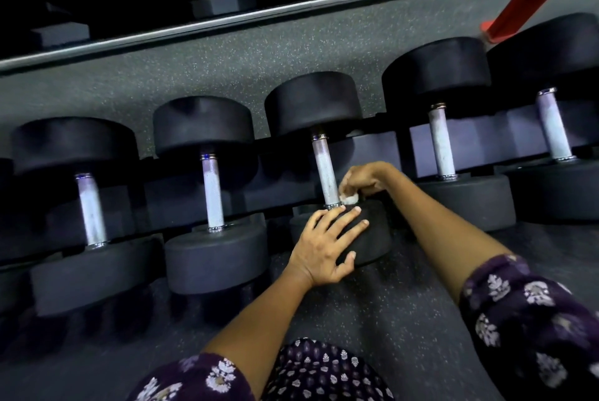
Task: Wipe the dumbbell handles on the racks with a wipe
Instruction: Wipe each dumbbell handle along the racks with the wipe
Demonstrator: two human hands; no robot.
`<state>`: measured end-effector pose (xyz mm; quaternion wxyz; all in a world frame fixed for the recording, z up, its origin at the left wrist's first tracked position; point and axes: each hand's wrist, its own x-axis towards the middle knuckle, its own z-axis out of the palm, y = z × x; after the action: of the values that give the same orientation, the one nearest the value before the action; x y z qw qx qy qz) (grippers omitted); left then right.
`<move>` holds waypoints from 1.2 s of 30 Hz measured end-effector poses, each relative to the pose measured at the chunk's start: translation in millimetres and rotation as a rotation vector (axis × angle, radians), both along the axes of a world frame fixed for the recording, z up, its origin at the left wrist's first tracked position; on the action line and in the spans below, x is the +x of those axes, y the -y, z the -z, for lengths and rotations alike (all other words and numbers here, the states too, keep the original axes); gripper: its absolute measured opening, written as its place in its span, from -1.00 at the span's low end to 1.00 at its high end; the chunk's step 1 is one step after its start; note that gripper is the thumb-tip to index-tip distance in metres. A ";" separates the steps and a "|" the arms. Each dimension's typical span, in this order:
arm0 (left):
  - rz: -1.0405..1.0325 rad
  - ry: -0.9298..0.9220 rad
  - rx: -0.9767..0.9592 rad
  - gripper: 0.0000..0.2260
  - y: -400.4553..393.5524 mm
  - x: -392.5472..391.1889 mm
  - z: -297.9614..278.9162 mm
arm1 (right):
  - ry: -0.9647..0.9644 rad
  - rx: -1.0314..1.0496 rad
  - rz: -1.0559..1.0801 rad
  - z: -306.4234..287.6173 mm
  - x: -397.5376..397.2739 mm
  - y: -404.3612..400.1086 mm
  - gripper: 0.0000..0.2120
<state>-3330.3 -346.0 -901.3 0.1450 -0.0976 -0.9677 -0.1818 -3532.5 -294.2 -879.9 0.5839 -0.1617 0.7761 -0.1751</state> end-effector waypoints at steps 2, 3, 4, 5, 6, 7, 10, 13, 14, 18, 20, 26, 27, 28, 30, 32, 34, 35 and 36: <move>-0.003 0.001 0.009 -0.53 0.1 -0.1 0.5 | 0.130 -0.016 0.072 0.5 -10.9 -5.4 -0.73; -0.007 -0.006 0.008 -0.53 1.3 -0.5 1.6 | 0.149 -0.017 0.080 3.3 -10.7 -4.5 -0.74; -0.006 -0.010 0.001 -0.53 2.8 -0.9 2.2 | 0.127 -0.007 0.075 6.4 -8.3 -1.6 -0.75; -0.003 -0.010 -0.006 -0.53 3.2 -0.8 2.8 | 0.081 -0.004 0.056 9.6 -4.0 1.0 -0.76; -0.001 -0.005 -0.011 -0.53 3.3 -0.2 2.7 | 0.039 -0.003 0.028 13.8 -0.9 4.1 -0.76; -0.002 -0.004 -0.012 -0.53 2.4 -0.2 2.2 | 0.020 -0.006 0.011 16.3 -0.8 4.9 -0.76; 0.003 0.005 0.008 -0.53 -1.1 0.4 2.1 | 0.129 -0.028 0.059 13.6 -10.9 -3.7 -0.75; -0.006 0.013 0.001 -0.52 0.5 -0.1 1.6 | 0.064 -0.045 0.069 11.6 -1.6 2.4 -0.74; -0.010 0.006 -0.007 -0.53 2.1 -1.2 1.9 | -0.017 -0.042 0.044 13.0 4.4 6.6 -0.72; -0.014 0.010 0.022 -0.53 -1.7 1.0 1.4 | 0.061 -0.054 0.026 19.8 -1.5 6.0 -0.76; -0.011 0.006 0.027 -0.53 -1.2 0.6 0.7 | 0.241 -0.148 0.273 18.7 -15.2 3.3 -0.75; -0.005 0.010 0.018 -0.53 -0.1 0.9 1.8 | 0.352 -0.131 0.306 19.5 -9.4 0.5 -0.69; -0.002 0.016 0.018 -0.53 0.0 1.4 1.6 | 0.371 -0.109 0.257 18.6 -9.3 -1.4 -0.71; -0.001 0.020 0.015 -0.53 0.3 1.2 1.1 | 0.383 -0.117 0.245 15.4 -11.0 -0.7 -0.72; -0.006 0.020 0.008 -0.53 0.7 -0.4 0.9 | 0.377 -0.227 0.403 7.3 -18.5 8.1 -0.70; -0.008 0.028 0.013 -0.52 0.3 -0.1 0.4 | 0.386 -0.364 0.635 3.2 -25.6 17.8 -0.71; -0.007 0.029 0.020 -0.52 0.2 0.8 0.2 | 0.384 -0.378 0.678 3.3 -23.9 18.0 -0.74; -0.006 0.024 0.023 -0.52 0.1 1.0 0.1 | 0.373 -0.327 0.631 3.9 -20.9 14.4 -0.75; -0.006 0.025 0.027 -0.52 0.1 1.6 0.6 | 0.357 -0.256 0.550 4.5 -18.1 10.8 -0.76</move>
<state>-3328.6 -346.1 -901.8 0.1349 -0.0906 -0.9671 -0.1957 -3550.6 -305.0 -884.4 0.6163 0.0148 0.6479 -0.4474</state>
